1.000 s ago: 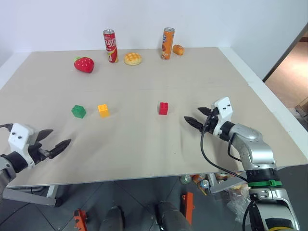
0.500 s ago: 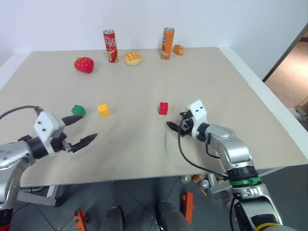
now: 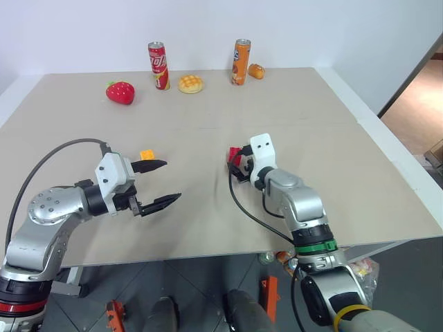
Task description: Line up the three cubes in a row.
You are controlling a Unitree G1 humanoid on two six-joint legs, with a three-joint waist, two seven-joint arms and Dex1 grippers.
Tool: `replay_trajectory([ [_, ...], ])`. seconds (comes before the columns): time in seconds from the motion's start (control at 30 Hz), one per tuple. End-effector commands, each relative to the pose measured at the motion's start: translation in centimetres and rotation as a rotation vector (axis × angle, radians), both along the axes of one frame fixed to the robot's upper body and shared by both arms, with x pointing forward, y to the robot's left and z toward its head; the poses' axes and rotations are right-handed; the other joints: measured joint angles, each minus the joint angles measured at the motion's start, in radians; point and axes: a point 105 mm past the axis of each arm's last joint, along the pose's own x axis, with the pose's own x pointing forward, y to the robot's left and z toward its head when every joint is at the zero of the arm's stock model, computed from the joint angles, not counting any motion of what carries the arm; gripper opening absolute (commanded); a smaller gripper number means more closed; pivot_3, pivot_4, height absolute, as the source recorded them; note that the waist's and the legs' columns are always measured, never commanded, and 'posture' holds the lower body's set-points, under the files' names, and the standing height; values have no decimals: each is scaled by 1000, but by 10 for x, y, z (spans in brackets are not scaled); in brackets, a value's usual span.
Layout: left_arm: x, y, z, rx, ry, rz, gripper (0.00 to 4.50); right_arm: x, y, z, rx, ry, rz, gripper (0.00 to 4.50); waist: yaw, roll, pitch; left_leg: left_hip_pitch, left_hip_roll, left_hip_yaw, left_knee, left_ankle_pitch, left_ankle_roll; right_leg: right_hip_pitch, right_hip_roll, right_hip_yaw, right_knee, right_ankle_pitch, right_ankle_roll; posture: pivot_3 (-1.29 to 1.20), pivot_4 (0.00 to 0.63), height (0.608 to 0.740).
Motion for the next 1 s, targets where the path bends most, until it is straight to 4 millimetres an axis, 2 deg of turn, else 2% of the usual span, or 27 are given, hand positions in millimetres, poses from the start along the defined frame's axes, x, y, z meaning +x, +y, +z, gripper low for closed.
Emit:
replay_trajectory([
  [0.03, 0, -2, 8, -10, -41, -6, 4258, -5, 12, 12, 35, -26, 18, 4158, -2, 0, 0, 0, 0, 0, 0, 0, 0, 0, 0, 0, 0, 0, 0, 0, 150, 740],
  [0.47, -1, 2, 12, -50, -45, 41, 4258, 16, 9, 13, 20, -53, -158, 4158, -7, 0, 0, 0, 0, 0, 0, 0, 0, 0, 0, 0, 0, 0, 0, 0, 150, 740],
  [0.7, -1, 4, 13, -53, -42, 52, 4258, 19, 13, 14, 51, -49, -164, 4158, -8, 0, 0, 0, 0, -1, 0, 0, 0, 0, 0, 0, 0, 0, 0, 0, 150, 740],
  [0.8, -1, 4, 14, -55, -44, 55, 4299, 19, 9, 12, 45, -50, -172, 3317, -8, 0, 0, 0, 0, -1, 0, 0, 0, 0, 0, 0, 0, 0, 0, 0, 150, 740],
  [1.0, 0, 5, 13, -59, -39, 56, 4299, 21, 2, 10, 37, -50, -190, 1256, -8, 0, 0, 0, 0, -1, 0, 0, 0, 0, 0, 0, 0, 0, 0, 0, 150, 740],
])
